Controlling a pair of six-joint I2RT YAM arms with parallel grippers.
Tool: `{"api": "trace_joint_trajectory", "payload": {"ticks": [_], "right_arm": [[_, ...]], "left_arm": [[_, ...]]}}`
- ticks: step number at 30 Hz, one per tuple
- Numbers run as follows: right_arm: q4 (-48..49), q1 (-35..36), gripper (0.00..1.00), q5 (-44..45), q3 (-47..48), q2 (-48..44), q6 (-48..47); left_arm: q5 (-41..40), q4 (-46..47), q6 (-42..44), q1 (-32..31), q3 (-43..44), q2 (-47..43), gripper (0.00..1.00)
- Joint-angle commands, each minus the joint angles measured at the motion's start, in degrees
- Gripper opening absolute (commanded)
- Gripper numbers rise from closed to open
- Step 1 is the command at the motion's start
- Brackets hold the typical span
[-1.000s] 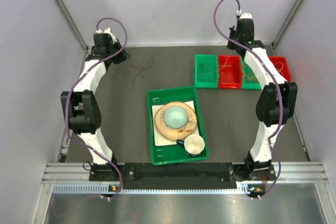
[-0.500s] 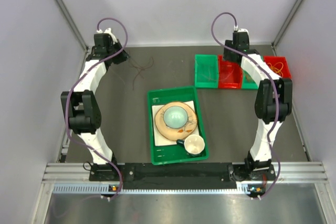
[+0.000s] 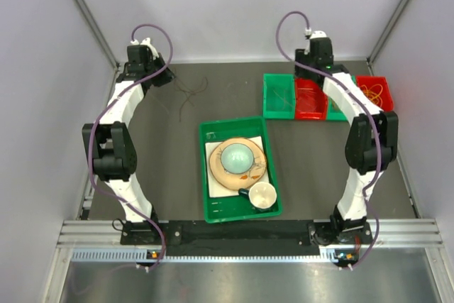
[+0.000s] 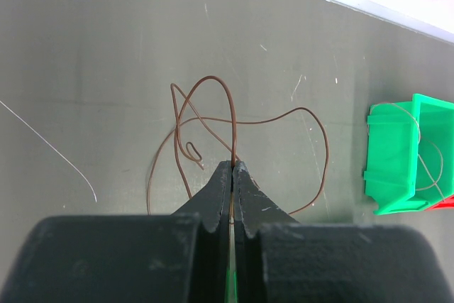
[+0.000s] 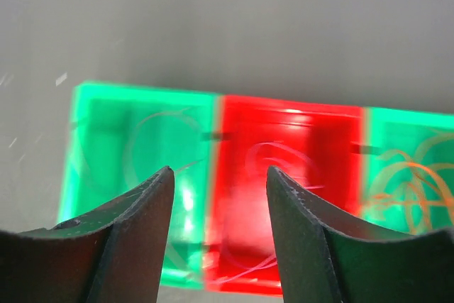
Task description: Untangle the cables
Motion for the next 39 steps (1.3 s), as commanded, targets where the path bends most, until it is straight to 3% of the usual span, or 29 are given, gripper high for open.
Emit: {"api": "trace_joint_trajectory", "payload": {"ticks": [1,8,21,23,24,25,39], "right_arm": [[0.4,7.3,0.54,2.4,-2.6,-1.7,-9.6],[-2.1,9.4,0.6,1.2,-0.5,3.2,-11.2],[-3.6,10.4,0.59,3.7,2.0,9.8,-11.6],[-3.3,10.3,0.46,4.1,2.2,10.3,-11.5],[-3.2,10.4,0.32,4.4,2.5,10.3,-11.5],[-3.1,10.4,0.0,4.8,2.6,10.2,-11.0],[4.9,8.6,0.0,8.3,-1.9,-10.2,-5.5]], "left_arm": [[-0.5,1.6,0.6,-0.1,0.2,-1.5,0.0],[-0.7,1.1,0.7,-0.1,0.2,-2.2,0.0],[-0.6,1.0,0.8,-0.1,0.3,-2.0,0.0],[-0.8,0.9,0.9,-0.1,0.3,-2.1,0.0],[-0.9,0.8,0.9,-0.1,0.3,-2.1,0.0],[-1.0,0.7,1.2,-0.1,0.3,-2.2,0.0],[-0.8,0.7,1.4,-0.1,0.3,-2.6,0.0]]}}
